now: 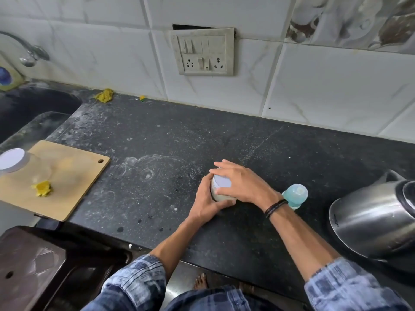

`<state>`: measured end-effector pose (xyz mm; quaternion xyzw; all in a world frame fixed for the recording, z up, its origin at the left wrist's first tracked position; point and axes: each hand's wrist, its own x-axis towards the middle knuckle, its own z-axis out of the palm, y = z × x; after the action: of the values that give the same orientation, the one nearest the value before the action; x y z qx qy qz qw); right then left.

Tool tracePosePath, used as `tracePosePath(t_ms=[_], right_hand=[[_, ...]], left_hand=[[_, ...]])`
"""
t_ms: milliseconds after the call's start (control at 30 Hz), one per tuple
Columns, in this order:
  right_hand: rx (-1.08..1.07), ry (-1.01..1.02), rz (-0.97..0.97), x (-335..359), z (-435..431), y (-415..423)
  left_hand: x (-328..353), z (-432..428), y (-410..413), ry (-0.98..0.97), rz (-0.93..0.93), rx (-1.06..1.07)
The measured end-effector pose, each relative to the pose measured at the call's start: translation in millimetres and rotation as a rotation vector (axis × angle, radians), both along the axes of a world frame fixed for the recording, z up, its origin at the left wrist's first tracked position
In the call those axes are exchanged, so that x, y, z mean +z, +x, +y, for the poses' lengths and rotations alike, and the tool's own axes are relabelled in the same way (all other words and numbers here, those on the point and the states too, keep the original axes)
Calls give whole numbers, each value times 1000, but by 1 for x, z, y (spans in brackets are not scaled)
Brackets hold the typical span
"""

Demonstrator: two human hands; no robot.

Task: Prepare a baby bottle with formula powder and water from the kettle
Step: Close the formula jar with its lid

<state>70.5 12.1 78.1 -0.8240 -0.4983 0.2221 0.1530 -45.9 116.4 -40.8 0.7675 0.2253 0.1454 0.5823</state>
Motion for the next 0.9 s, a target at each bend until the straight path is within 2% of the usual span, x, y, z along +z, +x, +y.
tracePosePath(t_ms=[133,233,333,400,600,733,800,900], right_hand=[[-295,-90,-319,4,19,-33],[-297,-94,-215,8,14,-27],[-114,-166,-161,21,9,-10],[-71,-197,-169,22,9,-9],[-368,-142,-344,14,12,-29],[-206,-100,-193,18,9,-25],[-135,-122,-209,21,6,-20],[-215,-129,-284,20,7,-21]], left_hand=[[2,0,0,35,-37,-20],[1,0,3,28,-27,-28],[-2,4,3,25,11,-6],[-5,6,1,31,30,6],[-4,5,3,65,18,-18],[-6,13,0,37,39,1],[-5,11,1,9,49,4],[-4,7,2,-1,53,-6]])
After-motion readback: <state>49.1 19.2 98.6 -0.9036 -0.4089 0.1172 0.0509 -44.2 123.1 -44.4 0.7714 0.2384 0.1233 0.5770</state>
